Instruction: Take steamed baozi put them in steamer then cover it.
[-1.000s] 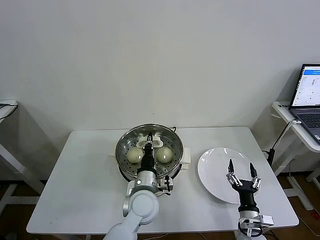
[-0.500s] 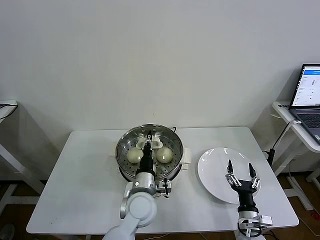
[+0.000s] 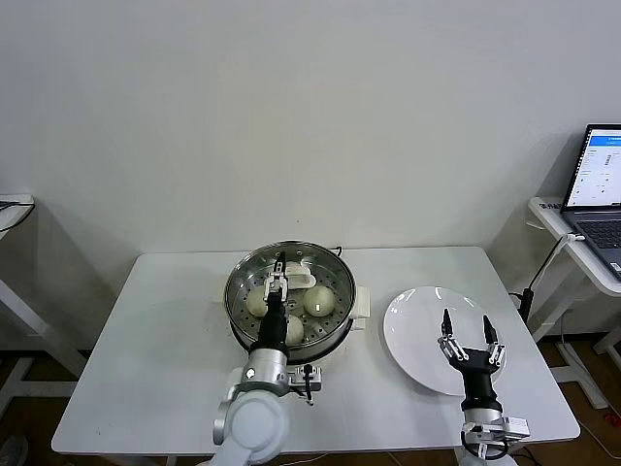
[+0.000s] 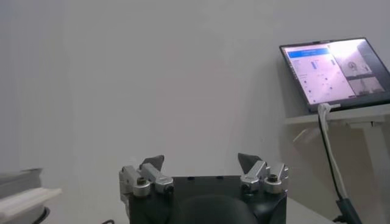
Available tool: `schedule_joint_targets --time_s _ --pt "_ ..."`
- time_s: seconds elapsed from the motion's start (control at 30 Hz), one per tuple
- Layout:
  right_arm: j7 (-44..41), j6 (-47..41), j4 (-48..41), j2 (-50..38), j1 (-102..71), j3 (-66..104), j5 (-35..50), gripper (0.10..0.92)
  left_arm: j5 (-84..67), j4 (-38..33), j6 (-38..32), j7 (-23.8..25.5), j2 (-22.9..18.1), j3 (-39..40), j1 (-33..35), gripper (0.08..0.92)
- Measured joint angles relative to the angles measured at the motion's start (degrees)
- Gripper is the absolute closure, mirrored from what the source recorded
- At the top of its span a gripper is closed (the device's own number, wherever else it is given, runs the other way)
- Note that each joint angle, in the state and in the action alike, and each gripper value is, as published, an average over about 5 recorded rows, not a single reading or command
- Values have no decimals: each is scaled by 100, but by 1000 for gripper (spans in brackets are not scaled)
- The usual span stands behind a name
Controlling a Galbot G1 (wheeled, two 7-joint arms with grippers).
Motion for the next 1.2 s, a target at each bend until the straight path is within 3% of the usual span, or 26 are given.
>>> schedule_joint_targets --time_s 0.27,0.6,0.9,1.2 --pt "11 -14 54 -19 -35 -11 -3 203 -311 -647 -53 -192 258 -196 455 177" --pt "39 -317 341 -76 -156 28 -9 203 -2650 -1502 -915 -1247 234 -1387 1337 177" --pt "32 -744 754 -90 -202 43 -8 203 -5511 -1219 -2215 -1388 -218 -3092 1927 177" --pt "12 -962 1026 -94 -270 43 -24 203 -6946 -899 -2986 -1254 -552 -4009 2286 177"
